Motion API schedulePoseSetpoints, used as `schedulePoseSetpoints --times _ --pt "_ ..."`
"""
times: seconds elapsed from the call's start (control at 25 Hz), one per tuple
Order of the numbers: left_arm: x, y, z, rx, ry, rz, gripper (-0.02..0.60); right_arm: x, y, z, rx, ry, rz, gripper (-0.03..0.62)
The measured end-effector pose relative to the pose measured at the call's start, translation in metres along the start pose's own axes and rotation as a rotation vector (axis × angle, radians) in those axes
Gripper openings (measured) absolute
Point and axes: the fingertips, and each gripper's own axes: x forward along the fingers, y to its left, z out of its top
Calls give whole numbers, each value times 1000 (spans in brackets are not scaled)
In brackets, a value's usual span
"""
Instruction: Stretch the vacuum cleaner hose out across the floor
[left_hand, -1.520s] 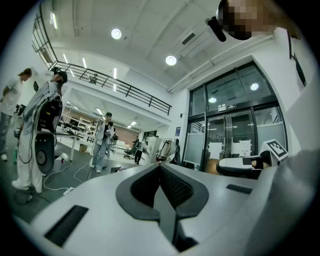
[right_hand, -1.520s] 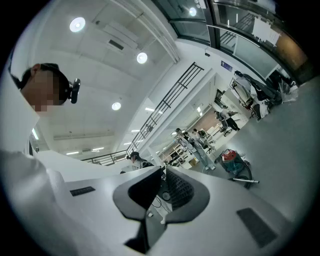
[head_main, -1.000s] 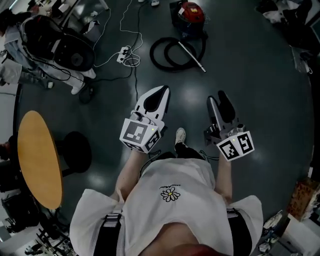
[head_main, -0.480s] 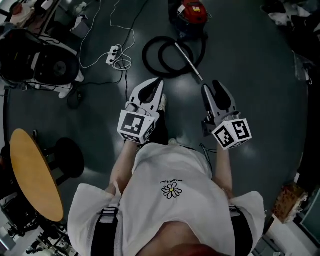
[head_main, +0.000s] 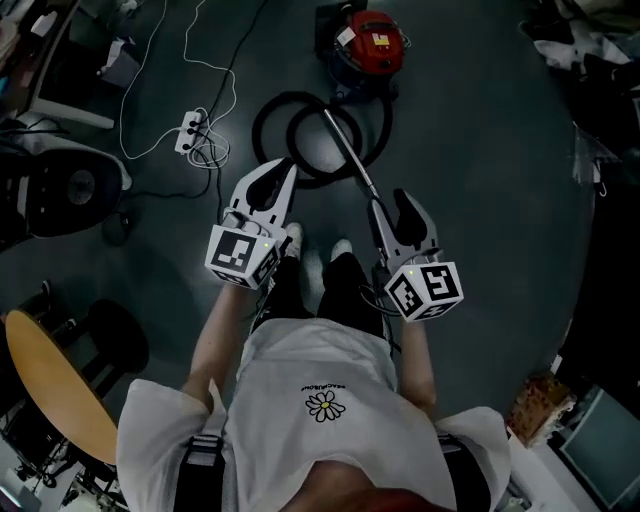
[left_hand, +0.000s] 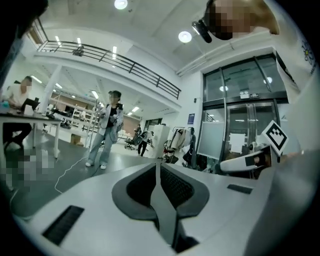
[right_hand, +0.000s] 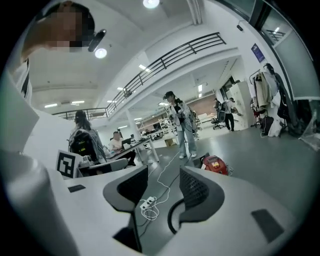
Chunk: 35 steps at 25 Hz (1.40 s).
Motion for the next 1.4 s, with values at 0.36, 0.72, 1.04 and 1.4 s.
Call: schedulePoseSetpoints --times 0.36,0.72,1.04,1.4 --pt "158 86 -180 -46 268 98 150 215 -191 -130 -255 273 -15 255" --pt "233 162 -476 -146 510 190 150 361 -351 -435 -204 781 44 253" --pt "273 181 -598 -131 514 101 150 402 -424 -599 -311 1016 -60 253" --pt "280 227 -642 -92 520 53 150 444 -466 -681 -597 1258 -89 229"
